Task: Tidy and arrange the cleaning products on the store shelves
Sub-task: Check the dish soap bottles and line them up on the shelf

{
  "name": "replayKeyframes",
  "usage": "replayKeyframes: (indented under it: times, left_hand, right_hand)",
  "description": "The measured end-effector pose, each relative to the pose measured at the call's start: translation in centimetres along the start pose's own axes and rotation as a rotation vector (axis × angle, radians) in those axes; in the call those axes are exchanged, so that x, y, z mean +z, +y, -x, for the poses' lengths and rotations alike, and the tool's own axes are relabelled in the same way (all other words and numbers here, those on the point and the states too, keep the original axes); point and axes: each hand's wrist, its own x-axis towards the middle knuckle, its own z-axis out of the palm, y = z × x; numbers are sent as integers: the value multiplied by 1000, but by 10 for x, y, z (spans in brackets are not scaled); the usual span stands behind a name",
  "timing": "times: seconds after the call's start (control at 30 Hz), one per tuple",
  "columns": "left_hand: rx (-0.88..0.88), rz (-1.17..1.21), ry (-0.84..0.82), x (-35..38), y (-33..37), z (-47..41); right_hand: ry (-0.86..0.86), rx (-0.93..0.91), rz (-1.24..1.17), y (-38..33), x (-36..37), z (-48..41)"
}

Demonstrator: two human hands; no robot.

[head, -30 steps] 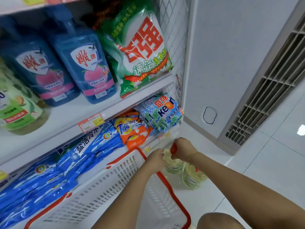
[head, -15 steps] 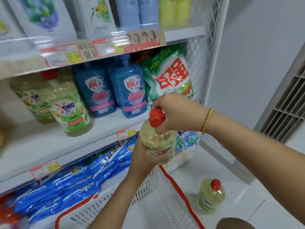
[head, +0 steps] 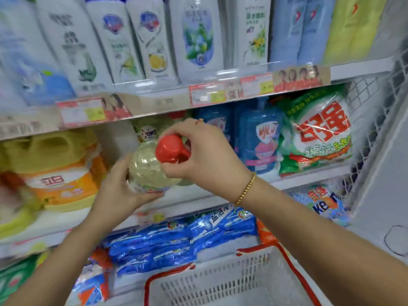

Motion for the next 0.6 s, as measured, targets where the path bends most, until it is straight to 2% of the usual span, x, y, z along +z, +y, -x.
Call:
replayKeyframes:
  times: [0.17,0.23,0.3,0.4,0.6]
  left_hand:
    - [11,-112,66,-24,-54,-16]
    - [-62,-32,88,-22,-68,-25]
    - [-151,89,96,-12,-75,-33]
    - [-243,128,46,-6,-91,-43]
    - [-339,171,-22,1,-119,-73]
  right_hand:
    - [51,69,-288,14,64,-13]
    - [101,113,-452,23,81,-22]
    - [160,156,-500,38,90,-28]
    - [177,200,-371,72,114,-31]
    - [219,154,13,133,146,-16]
